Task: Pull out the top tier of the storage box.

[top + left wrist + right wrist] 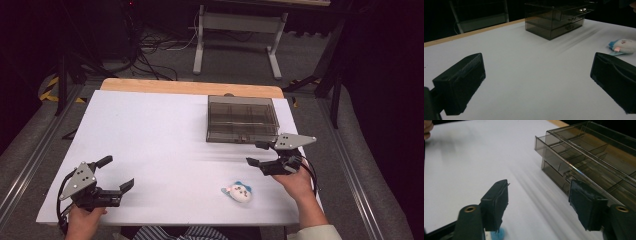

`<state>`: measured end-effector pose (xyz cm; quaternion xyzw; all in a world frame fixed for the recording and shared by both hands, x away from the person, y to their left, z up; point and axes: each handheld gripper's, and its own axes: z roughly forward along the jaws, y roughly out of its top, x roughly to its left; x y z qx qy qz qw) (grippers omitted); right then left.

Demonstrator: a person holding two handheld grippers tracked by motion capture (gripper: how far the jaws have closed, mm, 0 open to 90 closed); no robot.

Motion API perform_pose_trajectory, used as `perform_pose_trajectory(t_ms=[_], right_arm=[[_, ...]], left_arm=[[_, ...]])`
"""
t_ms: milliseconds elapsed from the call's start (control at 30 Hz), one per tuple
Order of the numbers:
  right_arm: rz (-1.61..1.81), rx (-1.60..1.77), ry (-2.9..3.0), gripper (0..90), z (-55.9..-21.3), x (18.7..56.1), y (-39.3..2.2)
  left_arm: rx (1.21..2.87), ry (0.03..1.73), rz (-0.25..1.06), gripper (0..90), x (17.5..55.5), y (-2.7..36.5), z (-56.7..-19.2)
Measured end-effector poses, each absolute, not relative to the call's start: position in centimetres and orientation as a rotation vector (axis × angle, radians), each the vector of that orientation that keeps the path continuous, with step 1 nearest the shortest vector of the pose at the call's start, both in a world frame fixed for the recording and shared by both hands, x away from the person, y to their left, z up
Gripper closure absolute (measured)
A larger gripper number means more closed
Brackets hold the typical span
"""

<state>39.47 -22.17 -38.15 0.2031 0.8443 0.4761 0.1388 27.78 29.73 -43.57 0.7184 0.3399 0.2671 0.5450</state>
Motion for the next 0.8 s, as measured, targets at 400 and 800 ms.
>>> perform_pose_trajectory(t_ms=[400, 800], right_arm=[[1.189, 0.456, 2.584, 43.7, -36.7, 41.6, -21.4], [1.019, 0.385, 2.604, 44.5, -35.9, 43.5, -20.5]], left_arm=[[1.71, 0.805, 0.632, 0.7, 27.9, 29.8, -43.6], [1.711, 0.806, 0.629, 0.7, 27.9, 29.8, -43.6]])
